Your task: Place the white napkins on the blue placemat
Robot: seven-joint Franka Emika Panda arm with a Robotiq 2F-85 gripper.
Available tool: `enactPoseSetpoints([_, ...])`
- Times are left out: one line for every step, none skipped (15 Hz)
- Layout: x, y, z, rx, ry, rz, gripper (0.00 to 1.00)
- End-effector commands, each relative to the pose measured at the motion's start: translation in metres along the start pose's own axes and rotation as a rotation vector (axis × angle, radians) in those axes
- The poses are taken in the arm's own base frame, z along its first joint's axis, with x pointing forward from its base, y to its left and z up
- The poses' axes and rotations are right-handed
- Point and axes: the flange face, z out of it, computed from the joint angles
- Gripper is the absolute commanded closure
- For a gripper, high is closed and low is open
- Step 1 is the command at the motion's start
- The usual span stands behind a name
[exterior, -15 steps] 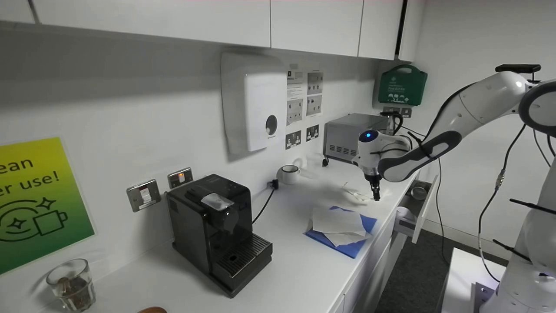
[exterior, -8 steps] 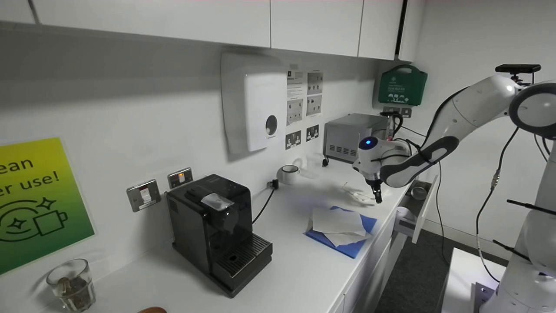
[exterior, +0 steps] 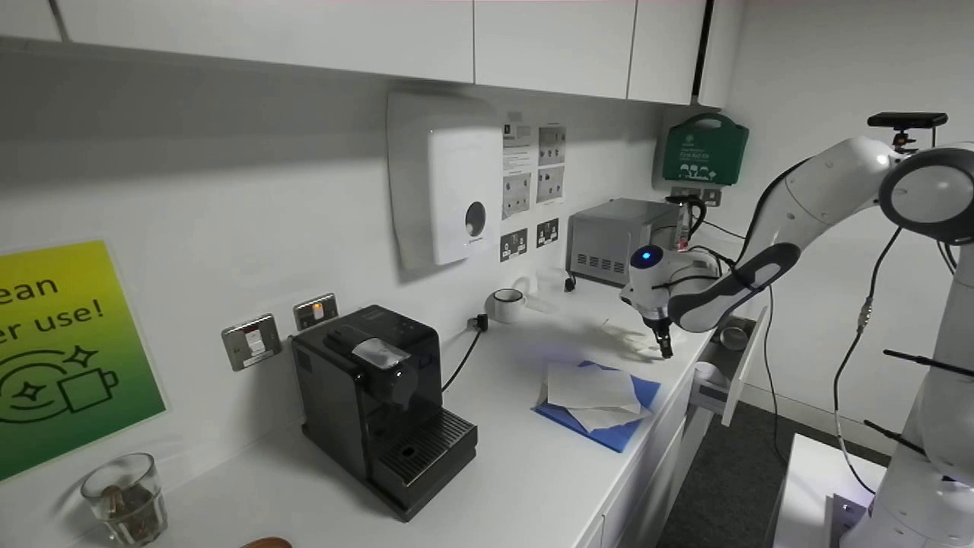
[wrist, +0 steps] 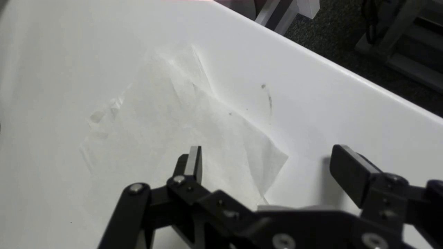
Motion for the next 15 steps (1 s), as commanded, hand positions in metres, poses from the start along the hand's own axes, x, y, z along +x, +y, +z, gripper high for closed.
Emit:
enactPoseSetpoints([-0.006,0.008,0.007,-0.008,0.022,-0.036,0.00])
enactPoseSetpoints([-0.006,0.009,0.007,-0.002,0.021,-0.033,0.00])
enactPoseSetpoints([-0.006,0.011,0.007,0.002,0.019,-0.030,0.00])
enactPoseSetpoints([-0.007,0.012,0.007,0.004,0.019,-0.026,0.00])
enactPoseSetpoints([-0.007,0.014,0.006,0.013,0.021,-0.018,0.00])
enactPoseSetpoints([-0.007,0.015,0.006,0.016,0.022,-0.014,0.00])
enactPoseSetpoints([-0.007,0.017,0.005,0.019,0.024,-0.012,0.00])
enactPoseSetpoints([-0.007,0.018,0.005,0.025,0.025,-0.006,0.00])
enactPoseSetpoints([-0.007,0.020,0.004,0.028,0.027,0.000,0.00])
enactPoseSetpoints([-0.007,0.021,0.003,0.030,0.030,0.004,0.00])
enactPoseSetpoints([-0.006,0.022,0.002,0.029,0.032,0.004,0.00])
enactPoseSetpoints([-0.005,0.024,0.000,0.024,0.032,0.001,0.00])
enactPoseSetpoints([-0.004,0.025,-0.001,0.021,0.031,-0.002,0.00])
enactPoseSetpoints([-0.003,0.026,-0.002,0.017,0.031,-0.003,0.00])
enactPoseSetpoints([-0.003,0.028,-0.003,0.015,0.032,-0.002,0.00])
